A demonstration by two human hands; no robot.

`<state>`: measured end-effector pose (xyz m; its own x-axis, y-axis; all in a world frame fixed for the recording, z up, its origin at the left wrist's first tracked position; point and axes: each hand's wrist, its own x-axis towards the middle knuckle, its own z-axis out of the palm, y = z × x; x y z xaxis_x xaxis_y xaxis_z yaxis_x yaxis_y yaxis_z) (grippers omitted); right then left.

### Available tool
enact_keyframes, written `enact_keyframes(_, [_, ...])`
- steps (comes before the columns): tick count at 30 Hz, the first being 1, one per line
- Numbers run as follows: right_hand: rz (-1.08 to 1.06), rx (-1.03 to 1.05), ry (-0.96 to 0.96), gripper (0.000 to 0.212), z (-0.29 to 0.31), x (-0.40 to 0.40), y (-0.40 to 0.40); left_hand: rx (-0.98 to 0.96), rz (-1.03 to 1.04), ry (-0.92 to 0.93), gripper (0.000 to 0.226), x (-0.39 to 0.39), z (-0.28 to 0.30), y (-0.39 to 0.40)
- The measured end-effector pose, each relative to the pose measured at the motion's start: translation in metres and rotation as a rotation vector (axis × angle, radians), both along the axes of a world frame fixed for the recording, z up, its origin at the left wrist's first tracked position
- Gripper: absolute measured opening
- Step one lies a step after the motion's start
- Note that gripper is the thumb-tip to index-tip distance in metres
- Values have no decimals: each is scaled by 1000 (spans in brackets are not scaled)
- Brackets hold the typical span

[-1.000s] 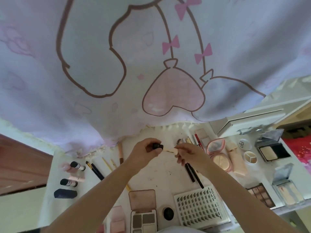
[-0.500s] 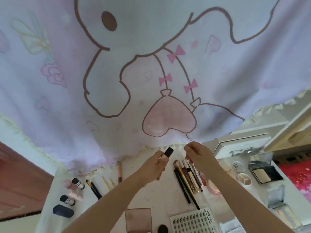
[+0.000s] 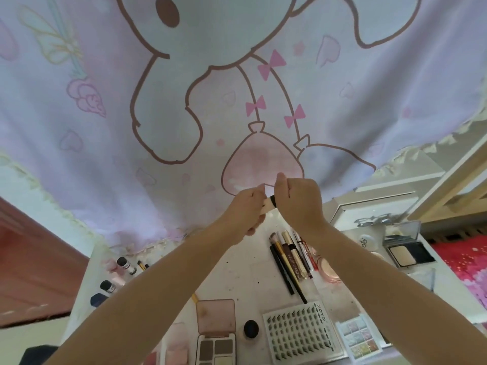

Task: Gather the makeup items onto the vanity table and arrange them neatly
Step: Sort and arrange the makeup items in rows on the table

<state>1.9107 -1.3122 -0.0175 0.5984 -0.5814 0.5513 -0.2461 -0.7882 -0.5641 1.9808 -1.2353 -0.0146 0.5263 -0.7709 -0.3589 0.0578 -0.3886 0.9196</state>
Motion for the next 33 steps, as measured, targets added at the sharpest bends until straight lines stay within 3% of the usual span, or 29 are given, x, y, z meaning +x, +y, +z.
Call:
enact_keyframes(3, [205,-246,-100,49,9,-8,-8,3,-101,246,44,-7,9,8])
enact_keyframes(5, [284,-117,-20,47,10,-11,-15,-42,-131,239,41,-9,13,13])
enact_keyframes(9, [222,470,374,50,5,-17,-27,40,-288,-206,12,-1,19,19])
enact_keyframes(12, [278,682,342,46,5,-20,-29,65,-356,-419,12,5,15,22])
enact_keyframes(14, [313,619,267,37,5,-22,-28,33,-355,-478,8,7,17,24])
enact_keyframes(17, [403,497,164,21,5,-26,-26,-8,-272,-366,20,13,17,28])
enact_keyframes(20, [516,598,67,32,0,-29,-30,-42,-248,-177,25,17,15,33])
enact_keyframes(23, [542,760,184,14,11,-19,-27,-37,-220,-232,24,22,16,31])
enact_keyframes(26, [474,583,404,32,21,-7,-27,-43,-202,-279,26,28,19,29])
enact_keyframes(28, [529,529,316,23,25,-4,-25,-52,-191,-237,25,33,21,30])
enact_keyframes(30, [595,598,174,27,24,-4,-27,-89,-160,-147,24,38,23,34])
enact_keyframes(33, [626,760,204,19,28,1,-24,-113,-154,-118,22,42,23,40])
